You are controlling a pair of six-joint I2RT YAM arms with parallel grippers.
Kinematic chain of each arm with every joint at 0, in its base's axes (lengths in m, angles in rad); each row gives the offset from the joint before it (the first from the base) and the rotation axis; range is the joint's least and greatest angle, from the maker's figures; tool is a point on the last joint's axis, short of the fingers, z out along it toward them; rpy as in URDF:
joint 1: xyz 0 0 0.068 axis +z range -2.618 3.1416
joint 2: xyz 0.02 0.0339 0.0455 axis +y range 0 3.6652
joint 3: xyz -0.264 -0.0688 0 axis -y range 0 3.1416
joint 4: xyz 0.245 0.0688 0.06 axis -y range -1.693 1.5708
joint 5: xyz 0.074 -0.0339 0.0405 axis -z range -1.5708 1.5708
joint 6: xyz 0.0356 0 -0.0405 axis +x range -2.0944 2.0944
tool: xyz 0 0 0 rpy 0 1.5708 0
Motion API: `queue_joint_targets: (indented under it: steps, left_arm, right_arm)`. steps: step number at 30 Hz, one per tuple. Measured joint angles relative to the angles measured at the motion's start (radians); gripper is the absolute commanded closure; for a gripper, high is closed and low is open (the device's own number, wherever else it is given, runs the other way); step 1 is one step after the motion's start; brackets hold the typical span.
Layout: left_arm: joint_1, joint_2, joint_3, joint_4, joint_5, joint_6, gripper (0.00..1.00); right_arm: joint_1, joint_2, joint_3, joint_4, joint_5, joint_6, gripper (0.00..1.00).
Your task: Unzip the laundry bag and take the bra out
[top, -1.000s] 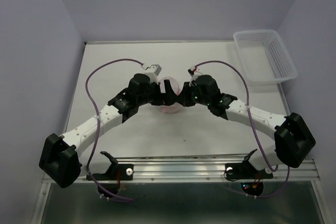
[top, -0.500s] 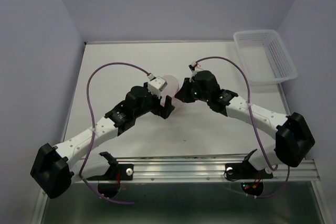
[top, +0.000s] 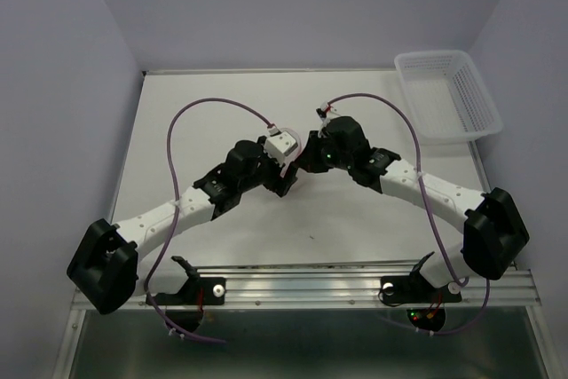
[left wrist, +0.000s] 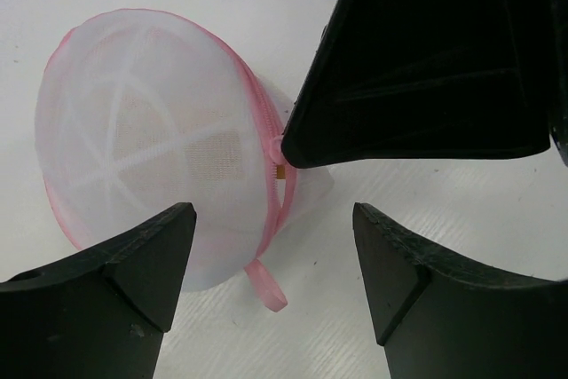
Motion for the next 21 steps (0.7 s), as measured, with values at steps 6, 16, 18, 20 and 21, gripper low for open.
queue_joint_targets:
  steps: [6,16,18,20,21]
  left_arm:
    - [0.000,-0.002,0.000,0.021,-0.019,0.032,0.26]
    - [0.000,0.013,0.000,0.035,-0.046,0.062,0.99]
    - [0.000,0.013,0.003,0.039,-0.044,0.076,1.00]
    - [-0.002,0.012,0.005,0.039,-0.043,0.079,1.00]
    - [-0.002,0.008,0.005,0.039,-0.038,0.084,1.00]
  right_arm:
    - [0.000,0.000,0.025,-0.006,-0.016,0.000,0.99]
    - [-0.013,0.000,0.029,-0.009,-0.087,0.000,0.99]
    - [-0.016,0.000,0.029,-0.007,-0.093,0.000,0.99]
    - [-0.023,-0.002,0.029,-0.008,-0.092,0.000,0.99]
    - [-0.034,-0.004,0.029,-0.008,-0.084,0.000,0.99]
